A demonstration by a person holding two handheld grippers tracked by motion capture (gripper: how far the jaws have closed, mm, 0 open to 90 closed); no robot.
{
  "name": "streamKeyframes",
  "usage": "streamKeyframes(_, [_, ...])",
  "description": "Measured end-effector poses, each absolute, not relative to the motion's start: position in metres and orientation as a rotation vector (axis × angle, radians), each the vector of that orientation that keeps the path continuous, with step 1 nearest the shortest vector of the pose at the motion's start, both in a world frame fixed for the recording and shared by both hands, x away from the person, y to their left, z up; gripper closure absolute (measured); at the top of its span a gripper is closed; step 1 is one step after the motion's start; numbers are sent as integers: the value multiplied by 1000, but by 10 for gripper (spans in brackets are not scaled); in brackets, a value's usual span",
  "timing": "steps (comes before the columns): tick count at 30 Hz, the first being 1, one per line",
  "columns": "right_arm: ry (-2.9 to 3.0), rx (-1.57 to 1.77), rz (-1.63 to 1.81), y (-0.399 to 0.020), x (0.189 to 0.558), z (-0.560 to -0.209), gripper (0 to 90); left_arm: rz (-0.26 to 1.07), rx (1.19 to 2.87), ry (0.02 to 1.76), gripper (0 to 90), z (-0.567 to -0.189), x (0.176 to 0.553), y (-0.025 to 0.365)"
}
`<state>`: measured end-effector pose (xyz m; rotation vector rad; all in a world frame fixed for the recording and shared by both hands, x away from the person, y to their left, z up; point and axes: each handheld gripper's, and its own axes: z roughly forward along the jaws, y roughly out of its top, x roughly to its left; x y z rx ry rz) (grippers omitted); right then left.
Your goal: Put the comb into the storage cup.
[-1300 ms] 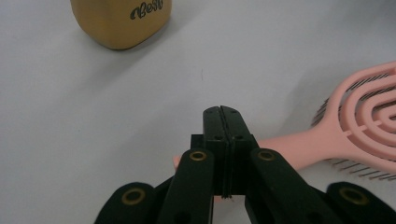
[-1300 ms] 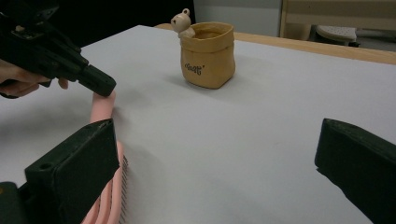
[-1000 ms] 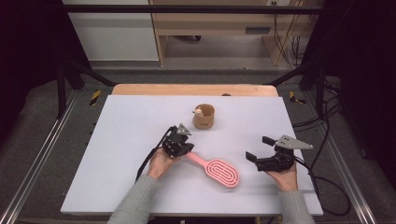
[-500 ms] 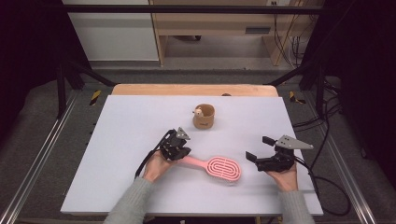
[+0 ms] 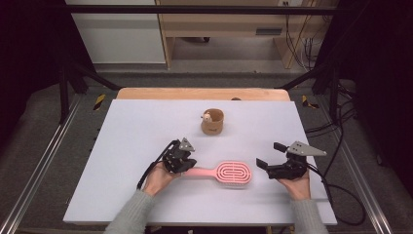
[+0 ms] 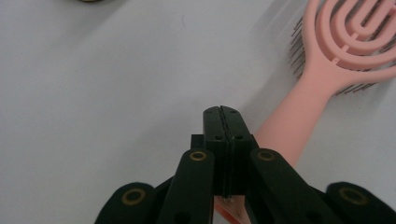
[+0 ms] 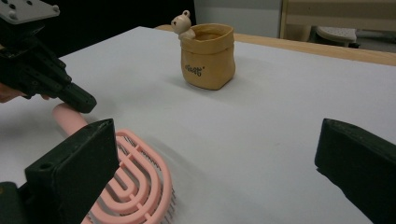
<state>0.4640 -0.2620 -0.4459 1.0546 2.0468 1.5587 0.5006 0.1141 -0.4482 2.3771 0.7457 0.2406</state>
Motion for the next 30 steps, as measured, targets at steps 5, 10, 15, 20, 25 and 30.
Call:
streamKeyframes(5, [2046,1051,1558,-262,464,-446,2,229,2383,733,898,-448,495,115])
streamKeyframes(10, [2042,1051,1559,-262,464,-446,1,223,2391,711,899,-449,488,114])
streamKeyframes(15, [2043,1050,1558,-263,464,-446,1,221,2396,686,898,-449,482,114])
streamKeyframes(20, [2043,1048,1558,-263,464,-446,1,215,2390,683,898,-450,478,114])
streamKeyframes(25, [2044,1047,1558,-263,464,-446,2,204,2404,667,898,-452,473,114])
streamKeyframes(30, [2044,1046,1557,-263,464,-446,2,197,2408,665,899,-451,470,115])
